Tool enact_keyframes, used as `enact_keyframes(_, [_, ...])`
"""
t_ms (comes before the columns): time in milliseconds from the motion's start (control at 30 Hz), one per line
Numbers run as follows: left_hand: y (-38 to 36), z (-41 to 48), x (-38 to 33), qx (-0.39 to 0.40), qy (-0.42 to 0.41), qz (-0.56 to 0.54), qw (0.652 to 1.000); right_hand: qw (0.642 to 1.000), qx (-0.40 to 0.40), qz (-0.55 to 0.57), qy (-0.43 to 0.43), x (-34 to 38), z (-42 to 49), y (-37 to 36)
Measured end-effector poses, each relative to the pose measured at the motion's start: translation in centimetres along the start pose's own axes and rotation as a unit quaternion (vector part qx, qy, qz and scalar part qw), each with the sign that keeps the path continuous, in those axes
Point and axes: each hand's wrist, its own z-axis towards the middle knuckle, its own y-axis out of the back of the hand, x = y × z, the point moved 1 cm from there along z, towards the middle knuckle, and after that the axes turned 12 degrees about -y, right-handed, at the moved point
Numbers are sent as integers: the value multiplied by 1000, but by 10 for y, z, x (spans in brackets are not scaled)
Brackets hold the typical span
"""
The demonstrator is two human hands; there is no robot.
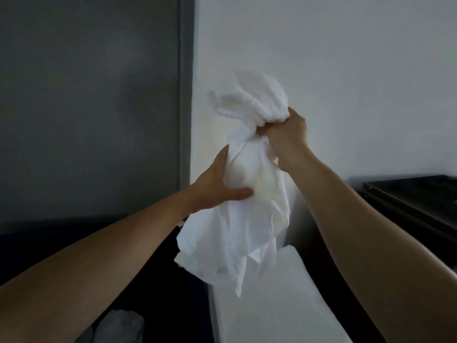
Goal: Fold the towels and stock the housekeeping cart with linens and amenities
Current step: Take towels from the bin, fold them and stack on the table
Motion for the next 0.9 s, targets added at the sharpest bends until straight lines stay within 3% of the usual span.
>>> enact_keyframes(133, [-75,-3,24,20,42,66,997,996,30,-13,-88,-66,28,55])
enact_keyframes(233, [-123,-16,63,58,137,175,973,985,78,-13,-153,-145,34,83])
enact_keyframes(333, [-154,-38,90,33,183,257,948,970,93,-46,-220,-225,34,107])
enact_keyframes(467, [-183,-61,109,-33,267,214,939,949,133,-153,-242,-293,35,136])
enact_keyframes(600, [-191,-62,104,-148,351,67,922,930,164,-186,-271,-318,37,151])
enact_keyframes(733, [-178,-42,83,-165,296,70,938,935,135,-199,-261,-318,46,158])
enact_keyframes(900, [-128,15,50,-261,177,81,945,949,85,51,-299,-279,61,174])
